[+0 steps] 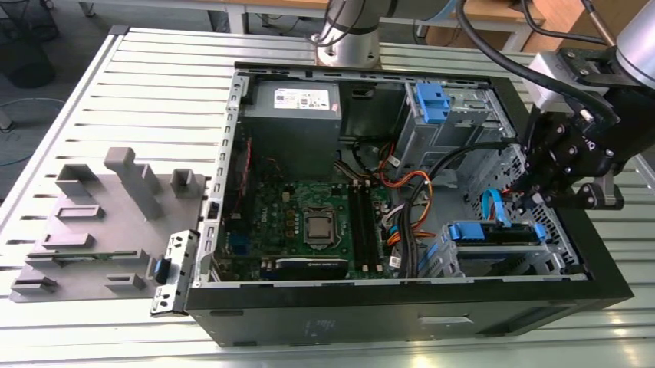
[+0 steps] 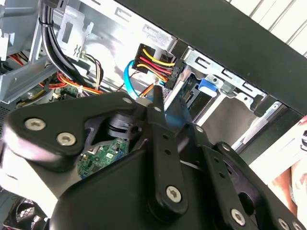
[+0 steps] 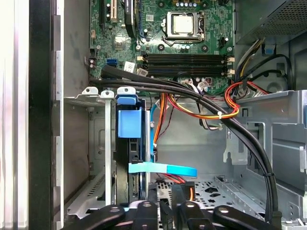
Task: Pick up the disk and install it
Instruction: 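Insert the second disk wire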
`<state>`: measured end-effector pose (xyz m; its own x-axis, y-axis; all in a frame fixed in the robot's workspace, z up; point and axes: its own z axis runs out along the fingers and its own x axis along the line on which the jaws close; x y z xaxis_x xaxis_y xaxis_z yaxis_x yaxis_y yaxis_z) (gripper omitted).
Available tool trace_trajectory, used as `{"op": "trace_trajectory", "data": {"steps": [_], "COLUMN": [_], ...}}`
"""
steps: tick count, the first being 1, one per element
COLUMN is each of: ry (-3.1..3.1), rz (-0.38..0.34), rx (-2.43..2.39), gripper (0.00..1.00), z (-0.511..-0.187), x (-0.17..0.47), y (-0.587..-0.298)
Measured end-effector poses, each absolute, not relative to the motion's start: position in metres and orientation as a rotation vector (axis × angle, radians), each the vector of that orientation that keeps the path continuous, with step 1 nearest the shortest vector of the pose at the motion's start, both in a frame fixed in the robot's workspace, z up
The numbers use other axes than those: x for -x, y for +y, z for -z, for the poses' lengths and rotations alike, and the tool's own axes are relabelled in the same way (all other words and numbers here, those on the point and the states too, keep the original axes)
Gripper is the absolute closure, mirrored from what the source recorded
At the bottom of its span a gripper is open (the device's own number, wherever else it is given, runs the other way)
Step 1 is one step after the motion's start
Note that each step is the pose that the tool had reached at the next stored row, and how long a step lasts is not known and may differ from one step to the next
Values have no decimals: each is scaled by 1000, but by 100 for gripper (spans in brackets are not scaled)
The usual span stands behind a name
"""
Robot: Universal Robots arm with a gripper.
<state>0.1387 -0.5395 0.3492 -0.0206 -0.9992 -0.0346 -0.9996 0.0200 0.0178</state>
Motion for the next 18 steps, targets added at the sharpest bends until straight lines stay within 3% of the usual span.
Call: {"op": "trace_trajectory", "data": {"steps": [1,3,4,18], "ry": [2235,2235,2235,2237], "rz": [-58,-58,-58,-55], "rx": [2190,2190,2190,2192], "gripper": [70,70,64,64], "z": [-349,-349,-349,-347], "x": [-139,-139,-139,-157], "y": [-540,-539,-539,-539]}}
